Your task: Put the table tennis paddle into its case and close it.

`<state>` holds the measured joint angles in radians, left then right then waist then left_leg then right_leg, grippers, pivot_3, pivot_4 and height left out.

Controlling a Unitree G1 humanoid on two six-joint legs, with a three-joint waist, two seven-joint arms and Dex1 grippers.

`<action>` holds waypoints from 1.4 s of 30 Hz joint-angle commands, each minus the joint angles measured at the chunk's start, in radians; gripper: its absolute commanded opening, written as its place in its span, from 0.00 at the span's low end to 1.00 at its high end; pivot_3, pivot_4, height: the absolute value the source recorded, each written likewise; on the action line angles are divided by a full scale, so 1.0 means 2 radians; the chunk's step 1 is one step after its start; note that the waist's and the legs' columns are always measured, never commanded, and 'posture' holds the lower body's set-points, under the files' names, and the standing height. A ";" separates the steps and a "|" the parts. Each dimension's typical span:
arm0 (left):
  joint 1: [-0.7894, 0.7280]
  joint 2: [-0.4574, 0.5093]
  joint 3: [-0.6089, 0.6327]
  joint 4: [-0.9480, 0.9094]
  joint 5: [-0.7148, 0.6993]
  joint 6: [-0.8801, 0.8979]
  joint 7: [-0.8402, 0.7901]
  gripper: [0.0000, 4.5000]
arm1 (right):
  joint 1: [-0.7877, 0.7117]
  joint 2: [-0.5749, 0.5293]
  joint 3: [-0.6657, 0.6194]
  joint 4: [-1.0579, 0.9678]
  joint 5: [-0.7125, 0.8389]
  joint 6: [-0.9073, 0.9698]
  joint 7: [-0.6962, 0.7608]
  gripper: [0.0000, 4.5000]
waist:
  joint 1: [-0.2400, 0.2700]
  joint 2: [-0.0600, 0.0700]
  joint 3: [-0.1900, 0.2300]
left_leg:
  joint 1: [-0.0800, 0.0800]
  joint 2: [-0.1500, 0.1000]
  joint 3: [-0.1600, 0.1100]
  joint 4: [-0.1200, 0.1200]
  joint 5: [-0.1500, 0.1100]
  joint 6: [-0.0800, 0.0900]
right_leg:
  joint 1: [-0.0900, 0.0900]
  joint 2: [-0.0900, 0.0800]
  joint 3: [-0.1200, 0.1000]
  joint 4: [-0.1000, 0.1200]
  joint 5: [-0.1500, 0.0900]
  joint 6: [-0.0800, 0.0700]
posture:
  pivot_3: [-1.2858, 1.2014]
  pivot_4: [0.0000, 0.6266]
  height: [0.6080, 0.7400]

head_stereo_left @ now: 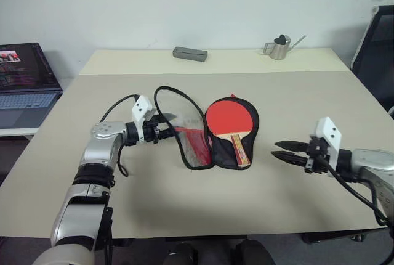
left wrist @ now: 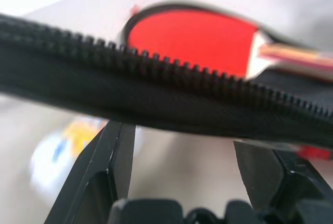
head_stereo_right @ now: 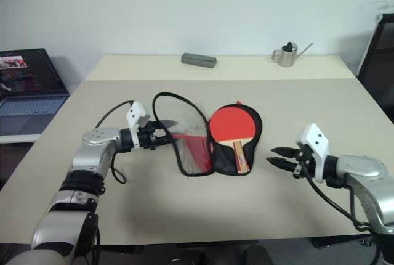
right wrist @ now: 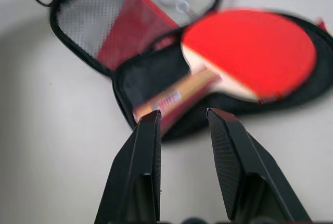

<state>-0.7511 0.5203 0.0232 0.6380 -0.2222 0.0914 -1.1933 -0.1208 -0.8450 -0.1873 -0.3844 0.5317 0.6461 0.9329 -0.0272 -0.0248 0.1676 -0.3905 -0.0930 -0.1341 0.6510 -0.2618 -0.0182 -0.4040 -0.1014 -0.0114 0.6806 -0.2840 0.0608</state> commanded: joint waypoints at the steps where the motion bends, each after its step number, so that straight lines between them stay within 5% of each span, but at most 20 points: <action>1: -0.030 -0.013 -0.008 -0.028 -0.014 0.008 -0.015 0.68 | 0.010 -0.007 -0.036 -0.006 0.018 0.005 0.000 0.33 | -0.001 0.000 0.000 | 0.000 0.000 0.000 0.000 0.000 0.000 | 0.000 0.000 0.000 0.000 0.000 0.000 | 0.52 0.24 1.00; 16: -0.100 -0.126 -0.061 0.077 0.016 -0.053 -0.038 0.68 | 0.008 -0.008 -0.057 -0.035 0.054 0.033 -0.022 0.33 | -0.001 -0.001 0.000 | -0.002 0.000 0.000 0.006 -0.001 0.001 | 0.000 0.001 0.000 0.000 0.002 0.002 | 0.52 0.24 1.00; 28: -0.081 -0.089 -0.031 -0.006 -0.015 -0.028 -0.038 0.68 | -0.042 0.005 -0.022 -0.001 0.063 0.046 -0.035 0.33 | -0.001 -0.001 0.001 | -0.002 0.000 0.000 0.006 -0.001 0.001 | 0.000 0.001 0.000 0.000 0.002 0.002 | 0.52 0.24 1.00; 32: -0.023 -0.051 -0.012 -0.149 -0.046 0.032 -0.018 0.68 | -0.068 0.020 0.003 0.035 0.054 0.058 -0.048 0.52 | -0.004 -0.001 0.001 | -0.002 0.000 0.000 0.005 -0.001 0.001 | 0.000 0.001 0.001 0.000 0.002 0.001 | 0.52 0.24 1.00; 38: 0.050 0.001 0.019 -0.270 -0.075 0.098 0.019 0.68 | -0.110 0.046 0.025 0.070 0.057 0.094 -0.079 0.99 | -0.001 -0.001 0.001 | -0.002 0.000 -0.001 0.006 -0.001 0.001 | 0.000 0.001 0.001 0.000 0.002 0.001 | 0.52 0.24 1.00; 42: 0.081 0.030 0.038 -0.300 -0.087 0.121 0.034 0.68 | -0.158 0.097 0.038 0.089 0.043 0.140 -0.158 1.00 | -0.002 -0.001 0.001 | -0.002 0.000 0.000 0.006 -0.001 0.001 | 0.000 0.001 0.001 0.000 0.002 0.001 | 0.52 0.24 1.00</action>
<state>-0.5893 0.5623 0.0679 0.0958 -0.3661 0.3212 -1.1407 -0.4040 -0.6686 -0.1149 -0.2063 0.6254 0.8909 0.6802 -0.0322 -0.0269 0.1690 -0.3941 -0.0923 -0.1349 0.6622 -0.2630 -0.0163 -0.4043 -0.1003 -0.0092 0.6812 -0.2789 0.0618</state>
